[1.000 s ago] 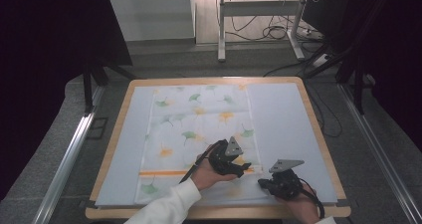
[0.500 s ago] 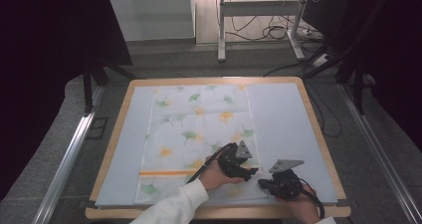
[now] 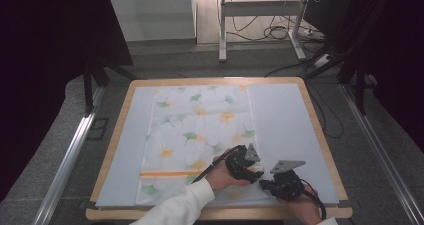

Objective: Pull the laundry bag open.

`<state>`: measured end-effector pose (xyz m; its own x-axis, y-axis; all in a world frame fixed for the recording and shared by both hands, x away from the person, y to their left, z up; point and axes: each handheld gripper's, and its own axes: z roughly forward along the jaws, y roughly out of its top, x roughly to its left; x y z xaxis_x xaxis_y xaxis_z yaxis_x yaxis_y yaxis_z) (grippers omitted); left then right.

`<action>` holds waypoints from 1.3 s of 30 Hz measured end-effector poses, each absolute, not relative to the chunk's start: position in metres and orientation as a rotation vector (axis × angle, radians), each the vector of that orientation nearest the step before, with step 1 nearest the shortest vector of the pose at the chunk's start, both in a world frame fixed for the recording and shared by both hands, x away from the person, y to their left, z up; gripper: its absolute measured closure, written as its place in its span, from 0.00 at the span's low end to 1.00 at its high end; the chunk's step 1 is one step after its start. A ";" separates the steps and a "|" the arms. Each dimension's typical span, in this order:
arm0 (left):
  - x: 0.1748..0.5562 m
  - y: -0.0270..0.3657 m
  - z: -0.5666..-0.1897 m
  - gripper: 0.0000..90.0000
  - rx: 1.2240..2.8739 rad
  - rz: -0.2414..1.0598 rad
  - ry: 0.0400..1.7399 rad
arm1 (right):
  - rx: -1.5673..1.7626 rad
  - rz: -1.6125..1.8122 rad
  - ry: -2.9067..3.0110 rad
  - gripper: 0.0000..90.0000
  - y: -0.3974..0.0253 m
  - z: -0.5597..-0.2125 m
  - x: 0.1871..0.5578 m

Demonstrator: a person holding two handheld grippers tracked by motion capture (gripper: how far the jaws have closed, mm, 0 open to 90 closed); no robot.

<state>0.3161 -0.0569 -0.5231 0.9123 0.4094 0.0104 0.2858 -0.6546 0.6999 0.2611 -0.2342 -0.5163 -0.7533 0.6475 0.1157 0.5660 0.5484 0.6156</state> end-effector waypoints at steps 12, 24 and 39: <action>0.324 -0.057 -0.524 0.65 2.314 0.135 0.501 | 1.042 0.988 2.657 0.99 -0.235 -0.516 0.262; 0.330 -0.055 -0.524 0.85 2.286 0.082 0.565 | 1.039 0.988 2.657 0.99 -0.235 -0.517 0.264; 0.326 -0.059 -0.521 0.95 2.308 0.120 0.566 | 1.029 0.980 2.657 0.99 -0.234 -0.516 0.264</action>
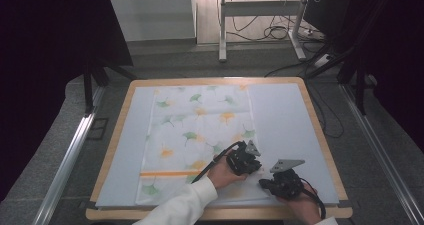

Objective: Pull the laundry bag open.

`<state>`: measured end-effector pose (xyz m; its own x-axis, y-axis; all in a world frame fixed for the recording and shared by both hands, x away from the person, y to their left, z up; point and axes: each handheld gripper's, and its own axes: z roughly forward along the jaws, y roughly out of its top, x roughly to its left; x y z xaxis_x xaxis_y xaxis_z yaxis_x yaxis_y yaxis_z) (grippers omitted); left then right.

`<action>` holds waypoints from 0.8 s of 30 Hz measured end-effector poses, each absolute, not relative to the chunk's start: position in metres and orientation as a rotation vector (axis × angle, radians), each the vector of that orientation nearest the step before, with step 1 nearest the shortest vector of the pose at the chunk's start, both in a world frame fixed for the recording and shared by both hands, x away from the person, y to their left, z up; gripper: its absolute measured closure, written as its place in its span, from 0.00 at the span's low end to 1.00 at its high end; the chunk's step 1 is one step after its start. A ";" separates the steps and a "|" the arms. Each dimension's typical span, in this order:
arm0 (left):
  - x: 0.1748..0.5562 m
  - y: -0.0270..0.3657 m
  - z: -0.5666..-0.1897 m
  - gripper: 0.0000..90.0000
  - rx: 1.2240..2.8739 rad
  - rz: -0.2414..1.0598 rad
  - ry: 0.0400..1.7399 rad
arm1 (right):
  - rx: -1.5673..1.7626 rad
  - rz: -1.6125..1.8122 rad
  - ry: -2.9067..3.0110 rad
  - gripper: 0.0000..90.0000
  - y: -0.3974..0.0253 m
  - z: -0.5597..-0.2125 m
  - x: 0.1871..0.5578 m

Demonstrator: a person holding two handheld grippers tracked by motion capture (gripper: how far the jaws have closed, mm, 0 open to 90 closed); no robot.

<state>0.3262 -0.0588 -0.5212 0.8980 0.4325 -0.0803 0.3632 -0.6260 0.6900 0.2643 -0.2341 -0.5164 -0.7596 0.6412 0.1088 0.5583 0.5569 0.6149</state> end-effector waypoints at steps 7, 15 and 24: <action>0.325 -0.062 -0.521 0.97 2.334 0.155 0.570 | 1.025 0.979 2.656 0.99 -0.234 -0.516 0.265; 0.326 -0.069 -0.520 0.93 2.347 0.172 0.592 | 1.023 0.974 2.652 0.99 -0.234 -0.516 0.266; 0.322 -0.068 -0.520 1.00 2.346 0.184 0.577 | 1.035 0.972 2.647 0.99 -0.234 -0.516 0.266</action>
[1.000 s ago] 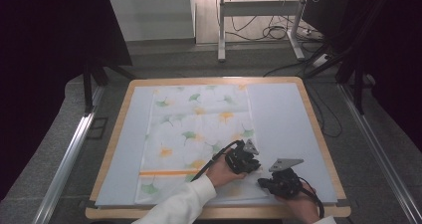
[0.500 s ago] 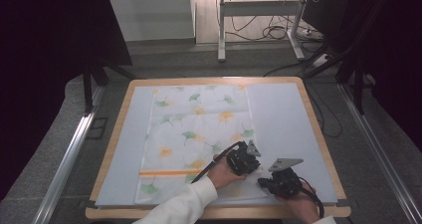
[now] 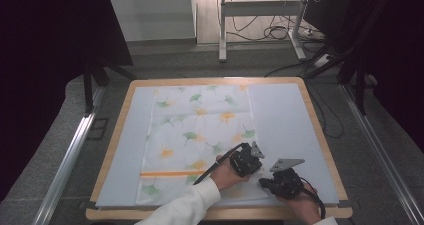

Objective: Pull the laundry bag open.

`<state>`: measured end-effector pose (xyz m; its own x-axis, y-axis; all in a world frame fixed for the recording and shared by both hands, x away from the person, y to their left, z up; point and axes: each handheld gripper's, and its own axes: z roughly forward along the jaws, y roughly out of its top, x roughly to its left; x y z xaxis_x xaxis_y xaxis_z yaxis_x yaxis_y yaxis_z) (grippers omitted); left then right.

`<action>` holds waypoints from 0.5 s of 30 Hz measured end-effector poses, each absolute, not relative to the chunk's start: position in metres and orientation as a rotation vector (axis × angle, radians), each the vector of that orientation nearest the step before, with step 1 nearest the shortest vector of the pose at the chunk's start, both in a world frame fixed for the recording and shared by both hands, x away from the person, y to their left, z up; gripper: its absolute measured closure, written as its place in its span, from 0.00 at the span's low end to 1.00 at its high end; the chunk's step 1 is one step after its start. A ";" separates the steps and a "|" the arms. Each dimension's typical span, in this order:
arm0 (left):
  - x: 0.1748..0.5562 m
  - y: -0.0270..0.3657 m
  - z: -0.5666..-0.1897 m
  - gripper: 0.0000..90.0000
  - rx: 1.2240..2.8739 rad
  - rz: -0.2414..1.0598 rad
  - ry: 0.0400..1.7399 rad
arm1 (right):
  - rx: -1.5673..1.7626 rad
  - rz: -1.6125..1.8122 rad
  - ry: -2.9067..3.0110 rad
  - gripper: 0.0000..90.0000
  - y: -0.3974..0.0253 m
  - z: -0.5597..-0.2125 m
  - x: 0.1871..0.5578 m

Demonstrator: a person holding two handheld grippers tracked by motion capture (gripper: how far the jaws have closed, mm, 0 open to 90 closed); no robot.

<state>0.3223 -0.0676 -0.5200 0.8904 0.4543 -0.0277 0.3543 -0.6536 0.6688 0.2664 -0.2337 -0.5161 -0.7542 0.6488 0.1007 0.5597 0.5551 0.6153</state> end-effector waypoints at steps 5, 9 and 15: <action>0.322 -0.067 -0.521 1.00 2.325 0.176 0.589 | 1.081 0.980 2.598 0.99 -0.233 -0.514 0.273; 0.320 -0.067 -0.521 1.00 2.333 0.198 0.571 | 1.171 1.012 2.558 0.99 -0.233 -0.516 0.286; 0.319 -0.067 -0.520 1.00 2.345 0.213 0.573 | 1.281 1.040 2.561 0.99 -0.234 -0.519 0.292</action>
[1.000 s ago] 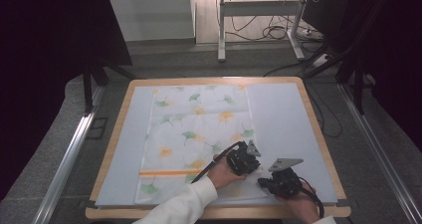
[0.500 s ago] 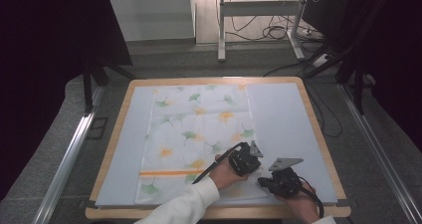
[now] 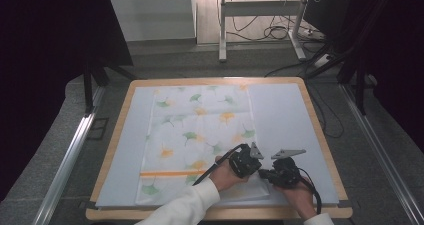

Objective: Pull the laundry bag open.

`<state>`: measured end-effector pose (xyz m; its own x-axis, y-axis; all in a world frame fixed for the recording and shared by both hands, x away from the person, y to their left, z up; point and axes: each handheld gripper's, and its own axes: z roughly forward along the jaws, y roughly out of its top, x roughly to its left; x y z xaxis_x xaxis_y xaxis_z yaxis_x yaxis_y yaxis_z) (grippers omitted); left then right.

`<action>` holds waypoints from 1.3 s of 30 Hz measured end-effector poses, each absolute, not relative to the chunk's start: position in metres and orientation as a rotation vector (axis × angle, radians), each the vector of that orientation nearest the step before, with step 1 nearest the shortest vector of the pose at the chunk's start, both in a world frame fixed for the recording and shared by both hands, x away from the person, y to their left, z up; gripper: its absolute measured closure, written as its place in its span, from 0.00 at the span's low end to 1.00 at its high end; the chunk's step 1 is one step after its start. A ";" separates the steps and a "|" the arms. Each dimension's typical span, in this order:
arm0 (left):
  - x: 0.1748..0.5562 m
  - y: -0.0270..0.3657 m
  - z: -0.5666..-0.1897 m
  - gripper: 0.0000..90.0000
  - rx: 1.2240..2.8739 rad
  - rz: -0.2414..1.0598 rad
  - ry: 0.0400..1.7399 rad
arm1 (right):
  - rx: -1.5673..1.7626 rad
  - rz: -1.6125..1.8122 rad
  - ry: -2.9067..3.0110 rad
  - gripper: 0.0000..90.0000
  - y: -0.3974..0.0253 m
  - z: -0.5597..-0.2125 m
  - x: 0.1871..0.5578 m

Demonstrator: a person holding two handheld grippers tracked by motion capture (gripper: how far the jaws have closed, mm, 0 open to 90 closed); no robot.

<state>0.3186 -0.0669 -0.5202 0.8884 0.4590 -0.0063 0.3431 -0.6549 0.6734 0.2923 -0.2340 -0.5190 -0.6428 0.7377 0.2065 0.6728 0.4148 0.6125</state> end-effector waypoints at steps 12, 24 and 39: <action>0.314 -0.065 -0.520 1.00 2.363 0.259 0.565 | 1.365 1.101 2.573 0.99 -0.240 -0.522 0.297; 0.313 -0.055 -0.520 1.00 2.359 0.249 0.582 | 1.361 1.090 2.574 0.99 -0.240 -0.521 0.297; 0.311 -0.048 -0.520 1.00 2.361 0.249 0.590 | 1.354 1.090 2.577 0.99 -0.240 -0.521 0.297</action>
